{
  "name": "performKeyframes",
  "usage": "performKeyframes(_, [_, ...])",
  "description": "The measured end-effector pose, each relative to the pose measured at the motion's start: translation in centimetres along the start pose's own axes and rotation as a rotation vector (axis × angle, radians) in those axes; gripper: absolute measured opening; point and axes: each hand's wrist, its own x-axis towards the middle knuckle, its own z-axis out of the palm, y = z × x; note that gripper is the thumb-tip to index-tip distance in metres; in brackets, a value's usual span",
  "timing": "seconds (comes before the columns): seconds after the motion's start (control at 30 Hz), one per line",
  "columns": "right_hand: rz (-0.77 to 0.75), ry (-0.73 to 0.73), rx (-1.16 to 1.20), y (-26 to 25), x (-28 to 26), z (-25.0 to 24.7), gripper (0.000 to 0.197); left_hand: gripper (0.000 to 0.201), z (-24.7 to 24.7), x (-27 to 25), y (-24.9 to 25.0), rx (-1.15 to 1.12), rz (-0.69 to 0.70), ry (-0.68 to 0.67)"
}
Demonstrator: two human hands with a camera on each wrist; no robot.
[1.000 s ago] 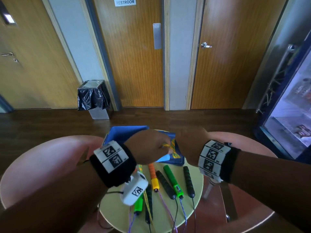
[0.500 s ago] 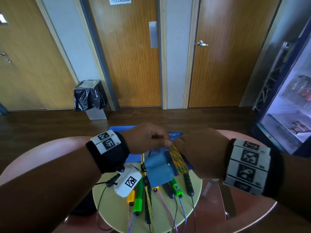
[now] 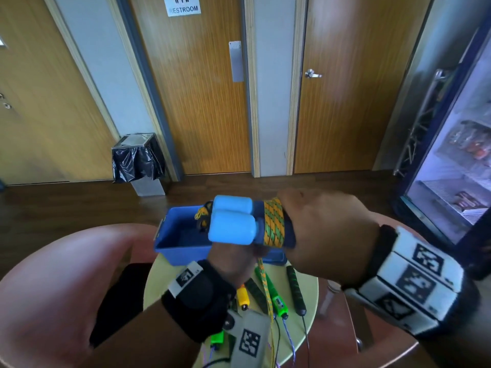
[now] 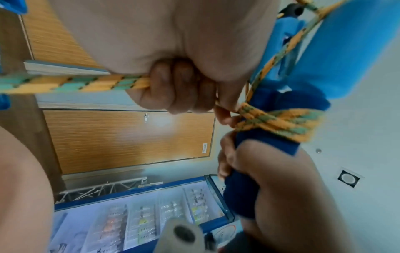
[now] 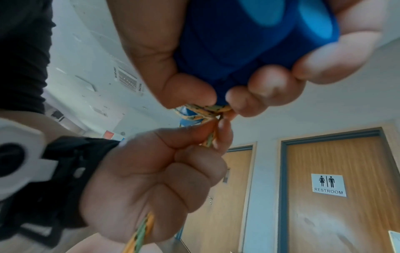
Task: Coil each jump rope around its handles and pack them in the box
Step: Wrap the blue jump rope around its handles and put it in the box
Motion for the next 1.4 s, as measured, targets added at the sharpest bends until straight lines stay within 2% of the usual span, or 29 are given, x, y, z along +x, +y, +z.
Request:
performKeyframes(0.03, [0.021,0.002,0.019,-0.1,0.0,0.2,0.033,0.019,0.2,-0.3,0.5,-0.167,-0.051,-0.142])
performKeyframes(0.07, [0.036,0.002,0.038,-0.2,0.0,0.4,0.033,0.025,0.6,-0.6,1.4,-0.096,-0.095,-0.215])
performKeyframes(0.13, [0.058,0.003,0.08,-0.4,0.0,0.7,0.036,0.028,0.9,-0.4,0.6,0.054,0.128,-0.008])
performKeyframes(0.17, [0.069,-0.001,0.096,-0.4,0.0,0.8,0.037,0.027,0.9,-0.6,0.2,0.07,0.146,-0.005])
performKeyframes(0.2, [0.081,-0.003,0.111,-0.6,0.0,0.8,0.037,0.024,1.1,-0.7,0.3,0.002,0.107,-0.056])
performKeyframes(0.23, [0.087,0.001,0.123,-0.7,0.0,0.8,0.037,0.02,1.2,-1.0,0.6,-0.071,0.126,-0.05])
performKeyframes(0.27, [0.088,0.007,0.131,-0.8,0.0,0.8,0.036,0.022,1.5,-1.5,1.0,-0.115,0.127,0.091])
performKeyframes(0.3, [0.086,0.013,0.136,-1.0,0.0,0.8,0.034,0.028,1.8,-1.8,1.4,-0.191,0.04,0.207])
performKeyframes(0.33, [0.083,0.018,0.141,-1.2,0.0,0.9,0.032,0.034,1.9,-2.0,1.6,-0.248,-0.044,0.23])
performKeyframes(0.43, [0.091,0.031,0.154,-1.4,0.2,0.8,0.033,0.042,2.1,-2.0,1.4,-0.235,0.018,0.267])
performKeyframes(0.53, [0.112,0.086,0.154,-1.1,0.5,0.6,0.035,0.037,2.7,-2.8,1.8,-0.292,0.043,0.211])
performKeyframes(0.63, [0.11,0.081,0.106,-0.7,0.9,0.9,0.036,0.056,2.9,-3.0,1.8,-0.349,0.033,0.171])
performKeyframes(0.77, [0.141,0.057,0.098,0.0,2.2,2.0,0.042,0.035,2.8,-3.0,2.2,-0.348,0.013,0.046])
performKeyframes(0.83, [0.152,0.04,0.11,0.6,3.0,3.1,0.041,0.041,2.6,-2.9,2.3,-0.284,0.007,0.036])
performKeyframes(0.9, [0.155,-0.007,0.086,1.0,3.7,4.5,0.048,0.044,2.4,-2.9,2.1,-0.23,-0.028,0.046])
performKeyframes(1.0, [0.16,-0.087,-0.019,1.2,3.9,6.4,0.061,0.03,2.5,-2.8,1.4,-0.134,-0.1,0.052])
performKeyframes(1.1, [0.146,-0.139,-0.04,1.1,4.0,7.7,0.052,0.03,2.7,-3.0,0.6,-0.103,-0.136,0.003])
performKeyframes(1.2, [0.215,-0.185,-0.033,1.0,4.4,8.0,0.033,0.04,2.6,-3.1,-0.2,-0.125,-0.104,-0.033])
performKeyframes(1.27, [0.257,-0.194,-0.028,0.9,4.6,8.0,0.025,0.048,2.7,-2.8,-0.5,-0.049,-0.123,-0.04])
performKeyframes(1.37, [0.222,-0.169,-0.052,0.7,4.5,8.4,0.035,0.053,2.7,-1.8,-0.7,-0.098,-0.217,0.001])
performKeyframes(1.4, [0.199,-0.165,-0.04,0.7,4.4,8.6,0.041,0.052,2.7,-1.5,-0.8,-0.116,-0.179,0.018])
